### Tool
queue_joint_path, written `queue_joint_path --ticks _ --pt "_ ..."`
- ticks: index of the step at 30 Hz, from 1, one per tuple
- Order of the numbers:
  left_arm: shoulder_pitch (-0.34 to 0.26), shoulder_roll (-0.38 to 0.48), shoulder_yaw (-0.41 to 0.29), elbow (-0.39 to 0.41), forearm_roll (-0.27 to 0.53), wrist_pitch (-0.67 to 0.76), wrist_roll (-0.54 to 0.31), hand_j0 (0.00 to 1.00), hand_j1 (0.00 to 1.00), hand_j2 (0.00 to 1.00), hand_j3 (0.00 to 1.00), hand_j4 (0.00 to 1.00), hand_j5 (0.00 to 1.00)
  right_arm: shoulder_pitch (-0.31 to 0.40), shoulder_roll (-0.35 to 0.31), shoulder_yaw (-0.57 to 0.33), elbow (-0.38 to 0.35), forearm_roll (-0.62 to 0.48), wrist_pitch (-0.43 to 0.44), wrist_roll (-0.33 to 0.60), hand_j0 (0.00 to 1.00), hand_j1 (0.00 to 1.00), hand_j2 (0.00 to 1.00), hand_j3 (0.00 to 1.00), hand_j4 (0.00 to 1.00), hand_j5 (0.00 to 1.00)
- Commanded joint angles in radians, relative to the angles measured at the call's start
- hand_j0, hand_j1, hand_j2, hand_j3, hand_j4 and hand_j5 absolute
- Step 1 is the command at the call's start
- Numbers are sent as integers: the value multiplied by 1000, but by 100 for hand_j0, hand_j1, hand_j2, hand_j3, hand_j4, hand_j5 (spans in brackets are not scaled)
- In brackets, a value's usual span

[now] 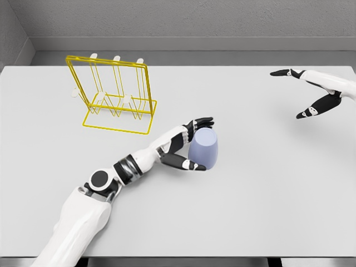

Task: Place the cup on the cup holder with both arms

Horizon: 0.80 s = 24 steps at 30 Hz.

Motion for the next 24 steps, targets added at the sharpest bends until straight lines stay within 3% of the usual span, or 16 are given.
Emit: queue_joint_path --ticks 1,3,6,13,24 --pt "2 -1 0 -1 9 0 0 69 69 69 69 69 69 0 -1 -1 -1 -8 2 0 100 100 100 100 100 100" --pt "2 -1 0 -1 12 0 0 54 54 54 54 54 54 0 -1 -1 -1 -8 2 0 100 100 100 100 100 100" --pt "2 1 0 -2 14 -2 0 50 50 50 50 50 50 0 -1 -1 -1 -8 2 0 100 100 100 100 100 100" --pt "2 1 0 -4 12 -2 0 50 50 50 50 50 50 0 -1 -1 -1 -8 2 0 100 100 100 100 100 100" --pt "6 2 0 -21 14 -3 0 39 39 39 39 39 39 -2 -1 -1 -1 -8 2 0 100 100 100 100 100 100"
